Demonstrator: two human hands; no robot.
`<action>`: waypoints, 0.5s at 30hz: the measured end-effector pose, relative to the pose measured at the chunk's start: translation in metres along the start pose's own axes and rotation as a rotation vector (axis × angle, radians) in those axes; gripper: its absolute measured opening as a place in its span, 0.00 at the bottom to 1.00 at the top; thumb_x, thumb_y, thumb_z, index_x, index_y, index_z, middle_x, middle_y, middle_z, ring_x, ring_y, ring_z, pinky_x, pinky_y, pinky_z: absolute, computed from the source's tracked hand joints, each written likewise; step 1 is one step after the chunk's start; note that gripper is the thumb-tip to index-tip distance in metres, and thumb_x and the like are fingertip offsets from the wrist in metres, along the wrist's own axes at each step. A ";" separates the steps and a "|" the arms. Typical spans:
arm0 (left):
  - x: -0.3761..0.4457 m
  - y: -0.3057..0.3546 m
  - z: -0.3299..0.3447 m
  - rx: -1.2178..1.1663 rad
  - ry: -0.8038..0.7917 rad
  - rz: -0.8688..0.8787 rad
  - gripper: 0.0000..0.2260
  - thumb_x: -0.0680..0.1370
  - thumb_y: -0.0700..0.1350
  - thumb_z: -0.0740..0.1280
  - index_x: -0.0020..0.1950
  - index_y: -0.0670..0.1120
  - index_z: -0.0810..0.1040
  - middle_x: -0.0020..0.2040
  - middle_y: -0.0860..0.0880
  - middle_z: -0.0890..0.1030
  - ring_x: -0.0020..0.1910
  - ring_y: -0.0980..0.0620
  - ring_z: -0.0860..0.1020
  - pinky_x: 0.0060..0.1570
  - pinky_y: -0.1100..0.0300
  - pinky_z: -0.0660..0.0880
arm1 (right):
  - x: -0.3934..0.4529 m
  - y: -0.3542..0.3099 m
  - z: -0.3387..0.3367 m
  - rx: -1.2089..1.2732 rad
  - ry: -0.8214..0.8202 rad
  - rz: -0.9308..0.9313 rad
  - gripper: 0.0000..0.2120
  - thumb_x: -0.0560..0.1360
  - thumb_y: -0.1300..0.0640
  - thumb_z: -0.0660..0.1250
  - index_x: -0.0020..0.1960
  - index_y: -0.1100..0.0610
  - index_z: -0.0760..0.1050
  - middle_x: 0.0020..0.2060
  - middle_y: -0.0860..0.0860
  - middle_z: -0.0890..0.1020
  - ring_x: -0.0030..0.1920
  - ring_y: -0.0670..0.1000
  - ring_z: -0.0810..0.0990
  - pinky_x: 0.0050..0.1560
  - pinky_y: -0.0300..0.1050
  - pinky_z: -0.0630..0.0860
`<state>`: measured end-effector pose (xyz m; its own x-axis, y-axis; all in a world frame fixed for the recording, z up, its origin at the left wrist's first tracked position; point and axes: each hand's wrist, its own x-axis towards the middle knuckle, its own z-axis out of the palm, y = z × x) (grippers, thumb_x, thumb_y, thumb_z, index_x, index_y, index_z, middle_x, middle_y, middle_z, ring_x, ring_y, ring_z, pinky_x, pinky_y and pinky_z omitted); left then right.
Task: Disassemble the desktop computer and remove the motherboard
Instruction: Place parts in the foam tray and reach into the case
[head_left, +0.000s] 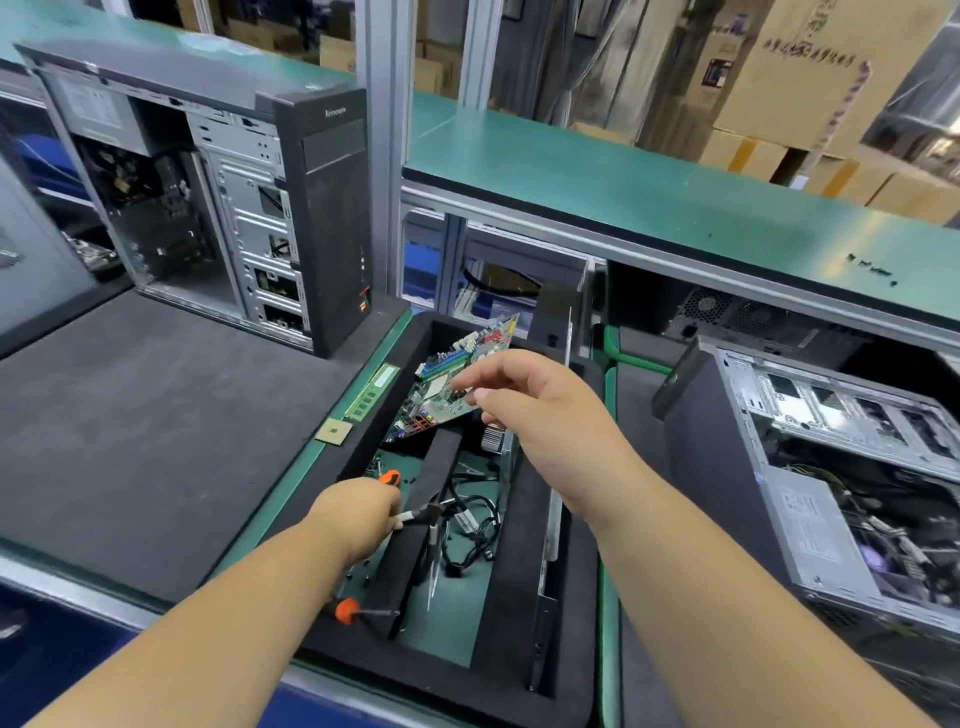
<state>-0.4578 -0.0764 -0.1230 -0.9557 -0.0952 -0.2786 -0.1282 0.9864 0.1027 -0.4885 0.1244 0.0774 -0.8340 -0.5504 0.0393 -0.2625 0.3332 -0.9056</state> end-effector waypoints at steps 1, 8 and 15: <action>-0.002 -0.001 -0.002 0.000 0.032 0.015 0.09 0.79 0.54 0.62 0.48 0.50 0.76 0.44 0.49 0.79 0.44 0.46 0.78 0.39 0.56 0.73 | -0.001 0.000 -0.001 0.000 0.008 -0.001 0.10 0.72 0.52 0.63 0.48 0.42 0.81 0.47 0.44 0.83 0.50 0.45 0.80 0.57 0.53 0.78; -0.021 -0.003 -0.059 -0.421 0.490 -0.052 0.04 0.76 0.54 0.67 0.45 0.56 0.81 0.39 0.55 0.82 0.40 0.52 0.79 0.40 0.58 0.76 | -0.016 0.000 -0.011 0.064 0.187 -0.033 0.12 0.75 0.57 0.63 0.48 0.42 0.81 0.46 0.44 0.83 0.50 0.51 0.80 0.54 0.52 0.78; -0.061 0.025 -0.154 -1.030 0.717 -0.080 0.06 0.75 0.50 0.68 0.42 0.54 0.84 0.41 0.58 0.84 0.42 0.62 0.80 0.43 0.61 0.74 | -0.044 -0.009 -0.032 0.154 0.327 -0.143 0.12 0.77 0.62 0.64 0.52 0.46 0.79 0.47 0.47 0.79 0.45 0.42 0.76 0.46 0.29 0.72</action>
<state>-0.4438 -0.0663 0.0431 -0.8229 -0.5200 0.2291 -0.0304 0.4428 0.8961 -0.4645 0.1697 0.0975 -0.9115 -0.3013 0.2800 -0.3323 0.1382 -0.9330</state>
